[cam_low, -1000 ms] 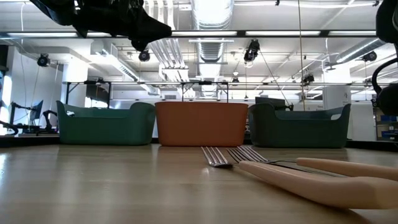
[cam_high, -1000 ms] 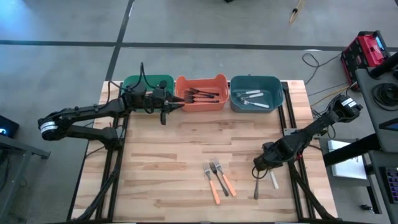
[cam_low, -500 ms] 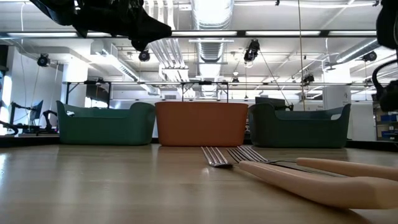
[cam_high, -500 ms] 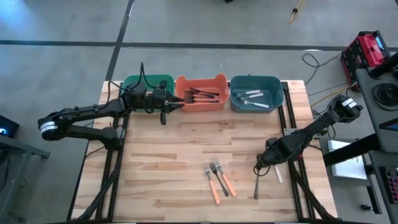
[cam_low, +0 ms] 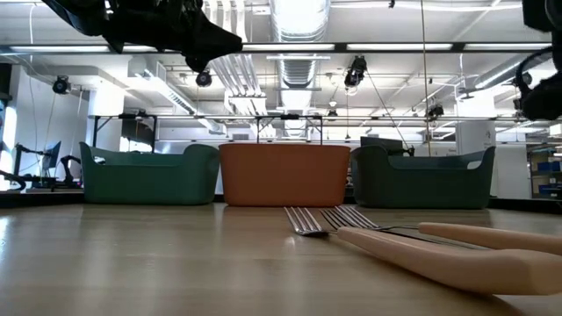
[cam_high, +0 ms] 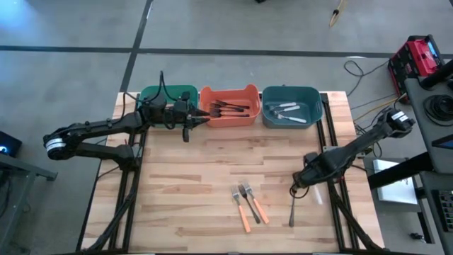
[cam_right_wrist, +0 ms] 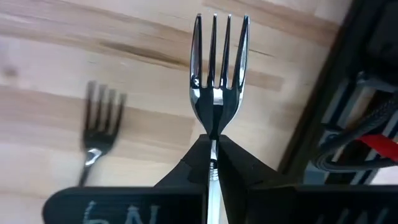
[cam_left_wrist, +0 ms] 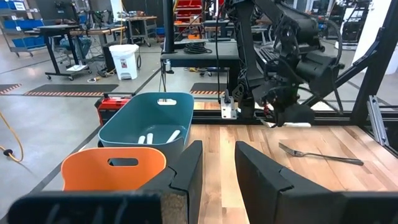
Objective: Sort silverware by color (type)
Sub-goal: Put the white fork into the blue bin
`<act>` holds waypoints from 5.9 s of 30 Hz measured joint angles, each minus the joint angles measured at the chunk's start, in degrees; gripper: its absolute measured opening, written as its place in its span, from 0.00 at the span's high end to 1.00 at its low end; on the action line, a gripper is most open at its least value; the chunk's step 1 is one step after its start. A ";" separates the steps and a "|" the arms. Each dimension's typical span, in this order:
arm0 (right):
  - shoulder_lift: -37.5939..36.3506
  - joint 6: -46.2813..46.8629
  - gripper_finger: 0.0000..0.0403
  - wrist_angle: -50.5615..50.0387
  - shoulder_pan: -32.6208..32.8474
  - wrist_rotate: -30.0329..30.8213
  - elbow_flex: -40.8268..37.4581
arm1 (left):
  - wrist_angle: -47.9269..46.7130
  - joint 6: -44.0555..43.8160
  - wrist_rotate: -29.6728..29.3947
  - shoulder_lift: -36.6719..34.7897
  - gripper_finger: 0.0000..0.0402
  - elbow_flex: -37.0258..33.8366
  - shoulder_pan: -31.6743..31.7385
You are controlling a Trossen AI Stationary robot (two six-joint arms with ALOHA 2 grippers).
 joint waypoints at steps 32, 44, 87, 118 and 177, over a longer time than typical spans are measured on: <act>10.58 -59.89 0.98 7.03 -30.15 23.42 40.36 | 0.43 -0.44 0.00 0.00 0.81 0.00 0.00; 22.08 -84.11 0.98 7.00 -41.60 20.08 52.88 | 0.41 -0.68 0.00 0.00 0.81 0.00 0.00; 32.69 -157.07 0.98 -11.60 -75.60 11.65 51.69 | -0.59 0.28 0.00 0.00 0.81 0.00 0.00; 41.76 -158.13 0.98 -5.72 -79.01 8.77 41.39 | -1.35 0.70 0.00 0.00 0.81 0.00 0.02; 41.67 -152.35 0.87 1.60 -79.01 9.25 37.54 | -1.37 0.74 0.00 0.00 0.81 0.00 0.02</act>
